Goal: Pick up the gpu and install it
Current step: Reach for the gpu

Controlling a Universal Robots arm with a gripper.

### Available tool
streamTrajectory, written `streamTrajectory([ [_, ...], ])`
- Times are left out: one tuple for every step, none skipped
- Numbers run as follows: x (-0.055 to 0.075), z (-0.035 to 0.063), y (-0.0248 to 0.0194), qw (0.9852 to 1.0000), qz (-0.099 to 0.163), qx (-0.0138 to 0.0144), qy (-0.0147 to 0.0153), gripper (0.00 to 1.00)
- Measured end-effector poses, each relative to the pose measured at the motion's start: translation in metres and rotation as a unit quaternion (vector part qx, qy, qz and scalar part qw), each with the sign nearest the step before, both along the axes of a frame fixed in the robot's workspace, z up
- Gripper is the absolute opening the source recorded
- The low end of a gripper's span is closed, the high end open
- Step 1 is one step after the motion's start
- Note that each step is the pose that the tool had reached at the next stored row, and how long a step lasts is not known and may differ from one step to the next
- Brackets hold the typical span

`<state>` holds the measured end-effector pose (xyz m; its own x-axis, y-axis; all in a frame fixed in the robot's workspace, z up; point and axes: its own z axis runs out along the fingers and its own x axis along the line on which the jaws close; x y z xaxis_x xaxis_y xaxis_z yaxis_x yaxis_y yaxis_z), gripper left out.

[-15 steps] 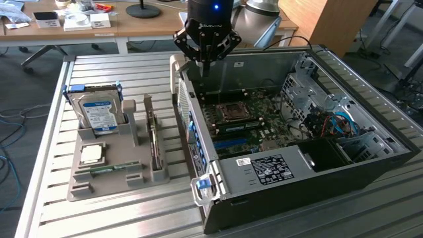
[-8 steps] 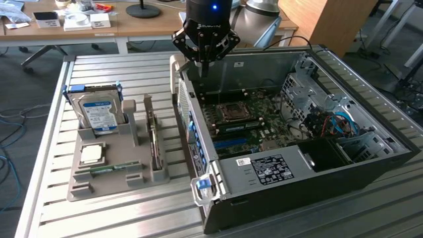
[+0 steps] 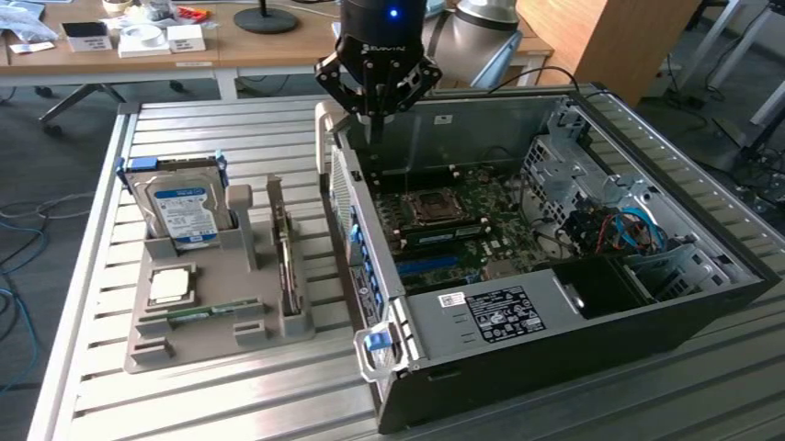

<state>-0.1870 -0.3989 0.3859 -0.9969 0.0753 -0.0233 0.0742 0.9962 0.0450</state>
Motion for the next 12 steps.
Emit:
streamTrajectory([
  [-0.001,-0.0001,0.0000,1.0000,0.000,0.0000,0.0000,0.11],
  [-0.003,-0.0001,0.0000,1.0000,0.000,0.0000,0.0000,0.11],
  [-0.004,-0.0001,0.0000,1.0000,0.000,0.0000,0.0000,0.11],
  [-0.005,-0.0001,0.0000,1.0000,0.000,0.0000,0.0000,0.11],
  [-0.006,-0.0002,0.0000,1.0000,0.000,0.0000,0.0000,0.11],
  [-0.008,-0.0002,0.0000,1.0000,0.000,0.0000,0.0000,0.11],
  [-0.009,-0.0002,0.0000,1.0000,0.000,0.0000,0.0000,0.11],
  [-0.011,-0.0003,0.0000,1.0000,0.000,0.0000,0.0000,0.11],
  [-0.012,-0.0003,0.0000,1.0000,0.000,0.0000,0.0000,0.11],
  [-0.013,-0.0003,0.0000,1.0000,0.000,0.0000,0.0000,0.11],
  [-0.013,-0.0004,0.0000,1.0000,0.000,0.0000,-0.0001,0.11],
  [-0.013,-0.0003,0.0000,1.0000,0.000,0.0000,0.0000,0.11],
])
